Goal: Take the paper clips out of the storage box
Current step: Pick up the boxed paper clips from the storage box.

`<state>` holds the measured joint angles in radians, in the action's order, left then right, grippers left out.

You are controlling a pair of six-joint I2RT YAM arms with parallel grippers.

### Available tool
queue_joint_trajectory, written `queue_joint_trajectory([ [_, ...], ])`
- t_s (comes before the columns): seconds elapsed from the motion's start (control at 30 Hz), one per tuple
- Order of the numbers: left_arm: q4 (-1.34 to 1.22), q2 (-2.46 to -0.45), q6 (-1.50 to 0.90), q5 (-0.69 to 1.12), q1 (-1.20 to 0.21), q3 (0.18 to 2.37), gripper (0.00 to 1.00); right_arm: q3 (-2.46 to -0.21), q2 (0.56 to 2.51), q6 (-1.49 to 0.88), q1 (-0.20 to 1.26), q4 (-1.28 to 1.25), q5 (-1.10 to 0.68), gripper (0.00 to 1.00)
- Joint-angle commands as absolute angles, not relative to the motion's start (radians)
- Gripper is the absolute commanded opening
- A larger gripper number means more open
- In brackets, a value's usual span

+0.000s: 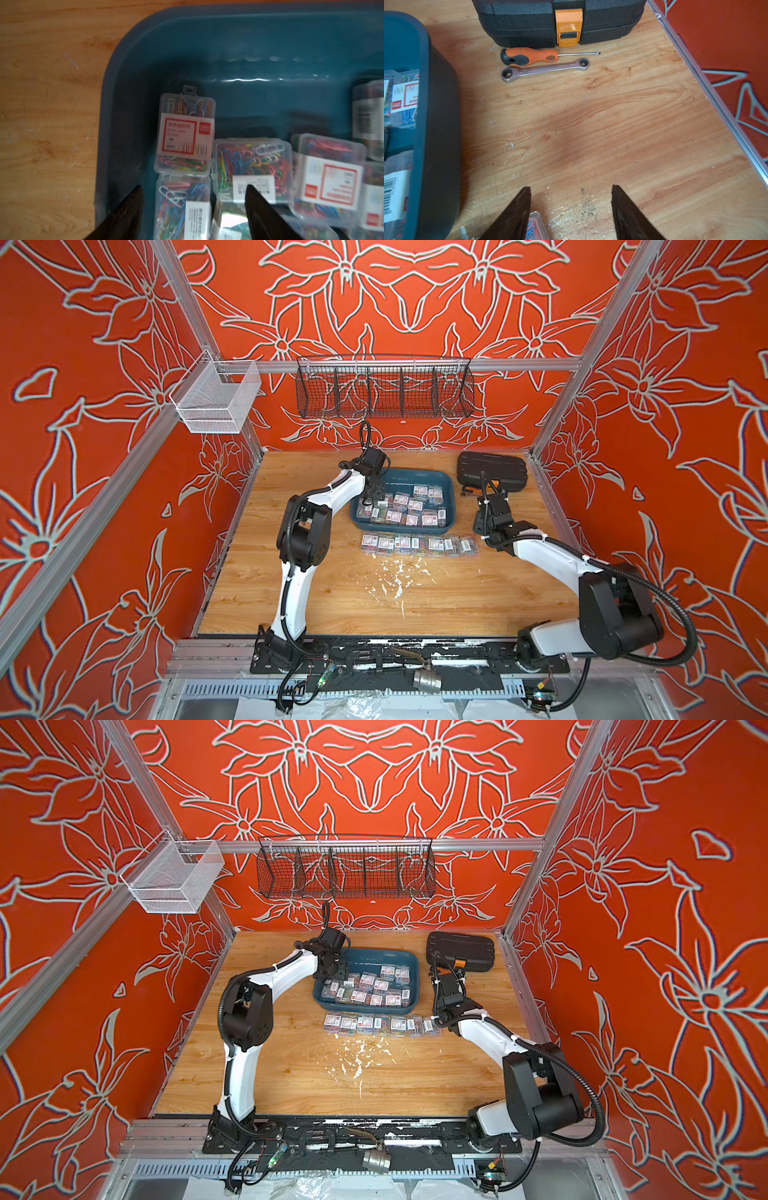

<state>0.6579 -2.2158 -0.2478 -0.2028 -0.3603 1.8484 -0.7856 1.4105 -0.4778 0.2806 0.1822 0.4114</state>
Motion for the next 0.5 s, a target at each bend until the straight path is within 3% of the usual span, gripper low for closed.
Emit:
queue_joint_trajectory([
  [0.0, 0.726, -2.264, -0.227, -0.294, -0.365, 1.910, 0.75, -0.805, 1.408, -0.476, 0.279, 0.188, 0.408, 0.64],
  [0.47, 0.816, -2.481, -0.248, -0.288, -0.349, 2.153, 0.73, -0.808, 1.413, -0.473, 0.278, 0.187, 0.403, 0.64],
])
